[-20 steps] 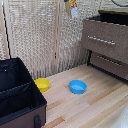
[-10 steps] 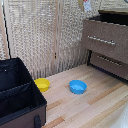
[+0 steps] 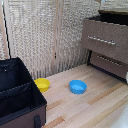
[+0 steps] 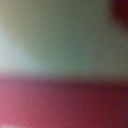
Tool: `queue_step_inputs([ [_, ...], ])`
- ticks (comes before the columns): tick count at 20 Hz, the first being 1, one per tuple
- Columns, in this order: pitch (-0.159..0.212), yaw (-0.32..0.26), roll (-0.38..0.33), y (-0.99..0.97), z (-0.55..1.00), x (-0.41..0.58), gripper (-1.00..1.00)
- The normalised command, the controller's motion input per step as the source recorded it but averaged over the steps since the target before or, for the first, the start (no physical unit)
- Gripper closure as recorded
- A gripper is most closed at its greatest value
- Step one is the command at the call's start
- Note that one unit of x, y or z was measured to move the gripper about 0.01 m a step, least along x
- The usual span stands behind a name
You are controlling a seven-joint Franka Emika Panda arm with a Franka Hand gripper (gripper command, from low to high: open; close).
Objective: Locate and clasp the grip of the topmost drawer. Steadily and circumspectly yank the drawer open. Discover and seize the nutrition bar using your clamp. Deposit the nutrition bar in the accessible drawer. Unclench the nutrition bar.
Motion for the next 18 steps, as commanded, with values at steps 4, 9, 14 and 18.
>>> queue_step_inputs([
  [4,0.004,0.080,0.093,-0.78,0.21,-0.008,1.00],
  [9,0.081,0.154,0.070,-0.65,0.04,-0.134,1.00],
  [14,0.020,0.285,0.016,-0.31,-0.11,-0.110,1.00],
  [18,-0.025,0.209,0.031,-0.40,-0.22,-0.130,1.00],
])
